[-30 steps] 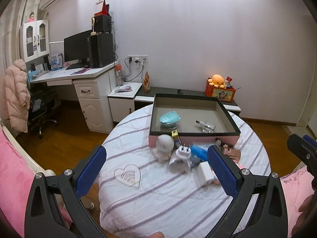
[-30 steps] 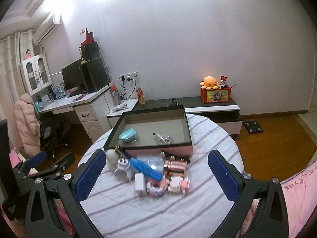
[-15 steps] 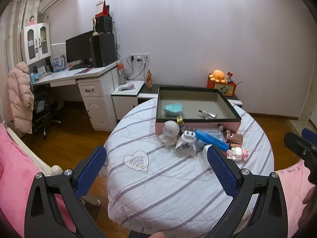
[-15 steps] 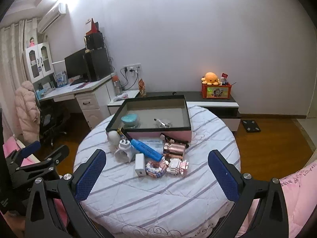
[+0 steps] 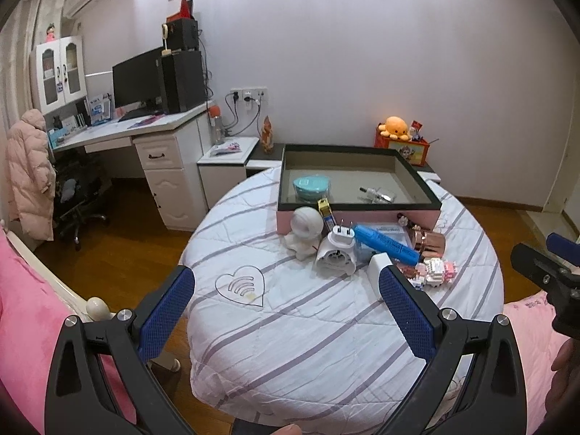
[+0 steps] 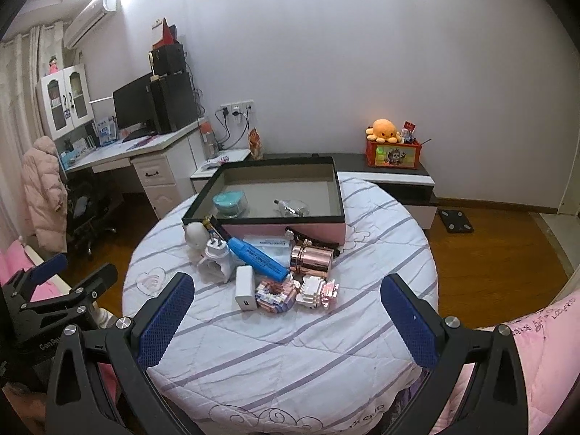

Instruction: Organize rigid objects

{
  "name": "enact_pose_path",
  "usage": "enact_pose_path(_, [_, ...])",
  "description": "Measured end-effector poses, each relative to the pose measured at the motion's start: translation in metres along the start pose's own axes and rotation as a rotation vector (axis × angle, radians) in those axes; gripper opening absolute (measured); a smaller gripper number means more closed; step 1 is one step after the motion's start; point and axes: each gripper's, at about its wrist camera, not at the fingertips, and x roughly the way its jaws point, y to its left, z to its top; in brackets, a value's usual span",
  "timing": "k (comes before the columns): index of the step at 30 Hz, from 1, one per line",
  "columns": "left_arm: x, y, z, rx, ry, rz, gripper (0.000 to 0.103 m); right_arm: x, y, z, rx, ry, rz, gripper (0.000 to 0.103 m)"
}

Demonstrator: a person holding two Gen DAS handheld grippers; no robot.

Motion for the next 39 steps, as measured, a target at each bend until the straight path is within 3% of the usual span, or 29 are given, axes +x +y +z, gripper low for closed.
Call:
enact_pose_path(14, [0.081,-0.020,-0.007,0.019,0.101,-0.008,0.103,0.087,-0.036,-0.032,0.054,0.190,-0.042,0.103])
enact_pose_path(21, [0.144,-0.033,-0.007,0.024,0.182,-0.023,0.103,0.127,-0.055,-0.036,0.085,0.237,-0.047,0.103])
enact_pose_path(27, [0.179,-0.044,-0.009,0.002,0.231,-0.056,0.102,0.156,-0.067,-0.034,0.104,0.269,-0.039,0.096])
enact_pose_path(36, [0.201,-0.044,-0.009,-0.042,0.273,-0.110,0.096,0.178,-0.063,-0.035,0.099,0.288,0.013,0.091])
enact_pose_path(38, [0.200,-0.044,-0.010,-0.048,0.276,-0.133,0.085,0.180,-0.057,-0.034,0.071,0.289,0.015,0.087])
enact_pose_path(39, [0.198,-0.044,-0.010,-0.047,0.274,-0.142,0.081,0.181,-0.054,-0.035,0.056,0.292,0.018,0.079])
